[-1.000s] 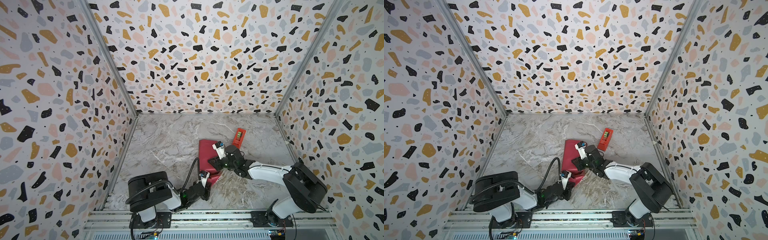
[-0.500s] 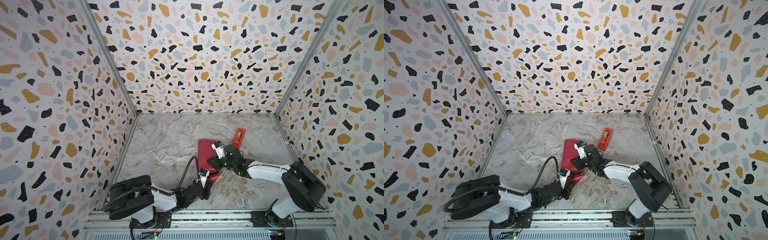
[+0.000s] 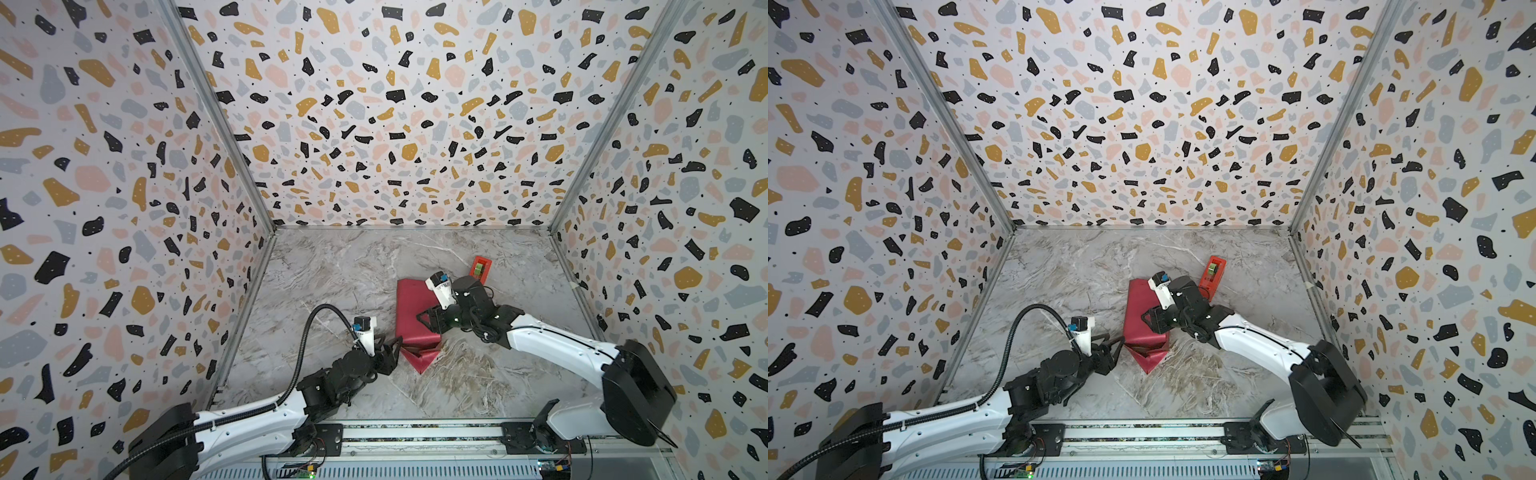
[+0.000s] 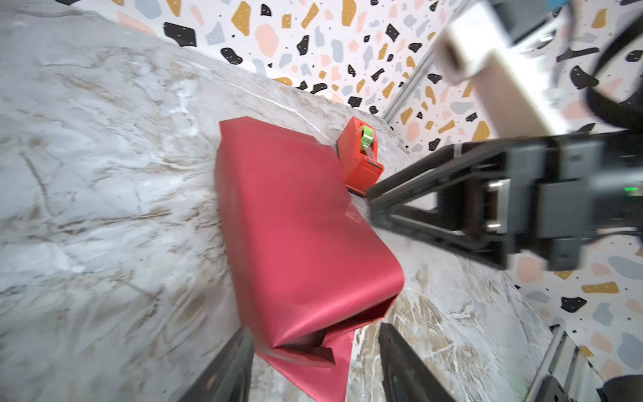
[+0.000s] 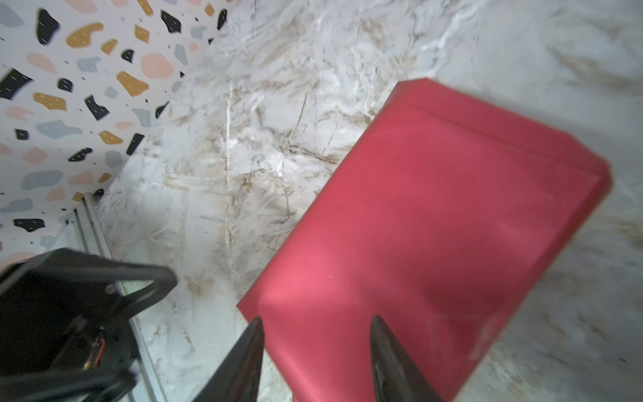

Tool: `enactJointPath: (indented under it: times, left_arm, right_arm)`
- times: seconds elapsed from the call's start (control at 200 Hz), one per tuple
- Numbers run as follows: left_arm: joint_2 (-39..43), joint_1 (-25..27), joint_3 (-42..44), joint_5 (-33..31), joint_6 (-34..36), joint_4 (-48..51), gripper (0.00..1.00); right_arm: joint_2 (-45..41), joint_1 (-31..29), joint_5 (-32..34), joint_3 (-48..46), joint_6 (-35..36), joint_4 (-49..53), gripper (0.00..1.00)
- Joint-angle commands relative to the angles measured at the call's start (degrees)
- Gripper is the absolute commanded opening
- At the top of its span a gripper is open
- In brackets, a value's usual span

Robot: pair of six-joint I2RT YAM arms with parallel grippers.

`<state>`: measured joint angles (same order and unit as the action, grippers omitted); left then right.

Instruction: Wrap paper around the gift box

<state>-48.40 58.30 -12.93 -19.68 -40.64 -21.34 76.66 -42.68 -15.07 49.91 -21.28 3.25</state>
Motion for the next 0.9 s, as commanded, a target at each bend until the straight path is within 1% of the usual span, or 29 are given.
enactJointPath:
  times: [0.0,0.06,0.18,0.265,0.345,0.456,0.576,0.691,0.811,0.896]
  left_arm:
    - [0.3,-0.5,1.8,8.3,-4.1,4.5,0.63]
    - [-1.1,-0.5,2.7,11.4,-5.1,3.2,0.64]
    - [-4.6,-0.5,2.8,13.7,-5.3,1.8,0.64]
    - [-7.4,-0.4,2.9,14.9,-5.0,0.0,0.64]
    - [-10.3,-0.3,1.5,16.3,-3.7,-0.4,0.63]
    - [-13.1,0.1,-0.6,15.1,-1.7,1.5,0.63]
    - [-13.2,0.0,-0.8,14.2,-1.7,1.0,0.63]
    - [-13.5,0.0,-1.2,12.8,-1.4,1.1,0.64]
    - [-14.9,0.0,-2.2,14.2,-1.2,0.5,0.63]
    - [-15.5,0.0,-3.4,14.4,-0.5,1.4,0.61]
  right_arm:
    - [-7.4,-1.4,3.7,-3.5,-0.4,7.0,0.53]
    - [-11.3,-3.2,5.1,-8.0,-2.9,7.9,0.53]
    - [-17.2,-7.4,6.4,-16.7,-10.6,6.9,0.53]
    - [-18.8,-10.9,6.9,-21.3,-16.4,3.5,0.52]
    - [-17.6,-14.0,6.5,-24.3,-20.4,-2.0,0.50]
    - [-13.6,-16.1,7.5,-25.6,-22.7,-6.7,0.46]
    - [-9.3,-18.7,9.1,-26.6,-24.3,-12.5,0.43]
    - [-6.2,-19.0,9.9,-26.4,-24.6,-16.3,0.42]
    - [-4.8,-19.0,10.8,-27.1,-25.2,-18.6,0.38]
    - [-5.1,-19.0,11.7,-28.0,-25.8,-18.8,0.36]
